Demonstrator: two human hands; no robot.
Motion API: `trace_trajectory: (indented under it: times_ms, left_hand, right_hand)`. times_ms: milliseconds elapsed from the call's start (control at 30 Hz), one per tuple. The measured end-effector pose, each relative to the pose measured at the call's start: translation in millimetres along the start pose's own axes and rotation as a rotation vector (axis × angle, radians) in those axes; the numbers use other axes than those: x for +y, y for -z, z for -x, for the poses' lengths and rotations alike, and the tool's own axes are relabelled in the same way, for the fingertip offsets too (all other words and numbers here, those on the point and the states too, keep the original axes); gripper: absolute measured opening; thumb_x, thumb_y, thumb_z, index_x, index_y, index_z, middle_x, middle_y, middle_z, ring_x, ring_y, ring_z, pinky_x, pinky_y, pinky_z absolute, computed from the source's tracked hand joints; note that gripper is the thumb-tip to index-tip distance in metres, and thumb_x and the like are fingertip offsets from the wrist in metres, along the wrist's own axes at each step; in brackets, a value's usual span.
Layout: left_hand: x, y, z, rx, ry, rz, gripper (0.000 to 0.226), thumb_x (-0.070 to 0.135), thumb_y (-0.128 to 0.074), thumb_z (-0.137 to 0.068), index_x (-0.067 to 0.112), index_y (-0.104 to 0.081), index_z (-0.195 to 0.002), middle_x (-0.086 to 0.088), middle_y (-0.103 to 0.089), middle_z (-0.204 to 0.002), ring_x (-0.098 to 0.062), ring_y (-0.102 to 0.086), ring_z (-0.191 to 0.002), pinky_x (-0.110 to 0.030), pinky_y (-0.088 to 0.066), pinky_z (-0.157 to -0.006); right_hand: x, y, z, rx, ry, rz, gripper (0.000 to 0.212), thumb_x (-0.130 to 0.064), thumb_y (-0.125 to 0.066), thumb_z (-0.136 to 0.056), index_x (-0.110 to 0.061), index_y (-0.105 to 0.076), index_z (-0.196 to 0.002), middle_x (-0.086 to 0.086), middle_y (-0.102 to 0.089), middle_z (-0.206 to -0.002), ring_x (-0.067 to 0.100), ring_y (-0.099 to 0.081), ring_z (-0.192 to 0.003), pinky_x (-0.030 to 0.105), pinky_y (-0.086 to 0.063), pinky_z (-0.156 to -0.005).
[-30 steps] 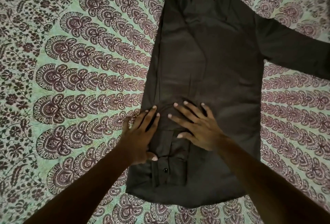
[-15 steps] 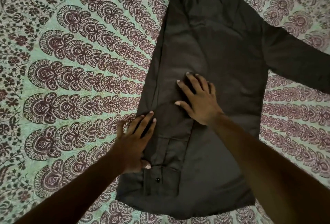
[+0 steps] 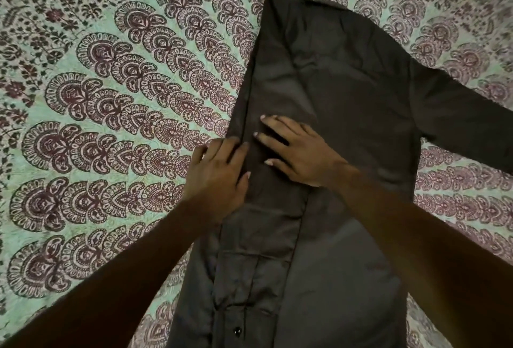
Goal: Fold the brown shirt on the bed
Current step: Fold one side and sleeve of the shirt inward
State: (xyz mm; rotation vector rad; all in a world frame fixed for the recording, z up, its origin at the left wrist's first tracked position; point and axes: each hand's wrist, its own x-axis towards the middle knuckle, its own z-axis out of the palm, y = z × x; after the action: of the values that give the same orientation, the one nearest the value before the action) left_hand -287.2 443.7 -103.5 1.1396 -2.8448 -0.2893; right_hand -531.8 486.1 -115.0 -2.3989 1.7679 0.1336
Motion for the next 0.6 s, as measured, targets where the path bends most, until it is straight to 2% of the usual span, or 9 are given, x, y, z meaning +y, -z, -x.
trace_trajectory:
  times_ms: [33,100,167,200,233,300,367,400,600]
  left_hand:
    - [-6,-2,-12,-0.044,-0.007,-0.008,0.066,0.05,-0.053,-0.089,0.016,-0.051,-0.146,-0.007,-0.05,-0.149,-0.031,-0.047,-0.134,-0.048,-0.039,-0.103]
    - [-17,-10,-23,-0.119,-0.042,-0.034,0.076,0.057,-0.048,-0.09,0.019,-0.04,-0.155,-0.007,-0.034,-0.164,-0.03,-0.036,-0.148,-0.05,-0.032,-0.112]
    - [-26,-18,-24,-0.151,-0.064,-0.051,0.078,0.062,-0.042,-0.094,0.022,-0.03,-0.161,-0.004,-0.023,-0.17,-0.027,-0.027,-0.154,-0.049,-0.028,-0.116]
    - [-29,-21,-23,-0.156,-0.065,-0.056,0.079,0.063,-0.04,-0.095,0.024,-0.026,-0.162,-0.002,-0.018,-0.172,-0.025,-0.024,-0.156,-0.049,-0.026,-0.117]
    - [-30,-22,-23,-0.158,-0.064,-0.058,0.08,0.065,-0.039,-0.095,0.025,-0.024,-0.163,-0.001,-0.016,-0.172,-0.024,-0.022,-0.156,-0.049,-0.026,-0.117]
    - [-30,-24,-23,-0.157,-0.063,-0.059,0.081,0.065,-0.041,-0.094,0.026,-0.024,-0.163,0.0,-0.016,-0.172,-0.024,-0.023,-0.156,-0.049,-0.026,-0.117]
    - [-30,-24,-23,-0.158,-0.069,-0.062,0.082,0.065,-0.043,-0.093,0.025,-0.026,-0.162,-0.001,-0.018,-0.172,-0.025,-0.025,-0.155,-0.05,-0.028,-0.115]
    - [-30,-24,-24,-0.159,-0.068,-0.06,0.082,0.065,-0.044,-0.093,0.025,-0.027,-0.162,-0.001,-0.02,-0.172,-0.025,-0.026,-0.155,-0.05,-0.029,-0.114]
    - [-33,-29,-26,-0.171,-0.07,-0.059,0.084,0.066,-0.046,-0.091,0.027,-0.027,-0.162,-0.001,-0.023,-0.171,-0.026,-0.032,-0.153,-0.053,-0.034,-0.109]
  right_hand:
    - [6,-2,-5,-0.009,0.001,0.022,0.062,-0.06,-0.03,-0.106,-0.029,-0.037,-0.159,0.008,-0.024,-0.171,0.032,-0.03,-0.154,0.049,-0.037,-0.113]
    - [17,-3,-13,0.013,-0.172,-0.004,0.063,-0.062,-0.029,-0.105,-0.03,-0.037,-0.159,0.006,-0.028,-0.17,0.032,-0.033,-0.152,0.051,-0.04,-0.113]
    - [26,-1,-21,0.056,-0.374,-0.067,0.066,-0.063,-0.031,-0.104,-0.027,-0.038,-0.159,0.009,-0.032,-0.167,0.034,-0.032,-0.153,0.053,-0.038,-0.116]
    - [28,1,-27,0.086,-0.412,-0.076,0.067,-0.062,-0.032,-0.104,-0.024,-0.039,-0.159,0.011,-0.033,-0.166,0.034,-0.03,-0.154,0.052,-0.035,-0.117]
    - [29,3,-33,0.121,-0.393,-0.064,0.067,-0.06,-0.035,-0.105,-0.02,-0.041,-0.158,0.012,-0.034,-0.166,0.033,-0.029,-0.155,0.05,-0.033,-0.118]
    - [32,5,-46,0.137,-0.188,-0.012,0.065,-0.057,-0.036,-0.106,-0.016,-0.041,-0.157,0.011,-0.034,-0.167,0.03,-0.028,-0.156,0.046,-0.03,-0.12]
    - [38,4,-59,0.07,0.043,0.04,0.066,-0.057,-0.033,-0.107,-0.017,-0.038,-0.159,0.01,-0.029,-0.169,0.029,-0.027,-0.157,0.047,-0.029,-0.122]
    - [44,1,-67,0.038,0.069,0.043,0.068,-0.06,-0.031,-0.107,-0.019,-0.034,-0.161,0.01,-0.026,-0.171,0.029,-0.026,-0.157,0.047,-0.028,-0.123]
    - [89,10,-124,0.035,-0.286,0.034,0.087,-0.081,-0.02,-0.095,-0.03,-0.018,-0.166,0.005,-0.01,-0.175,0.024,-0.013,-0.161,0.056,-0.019,-0.125]
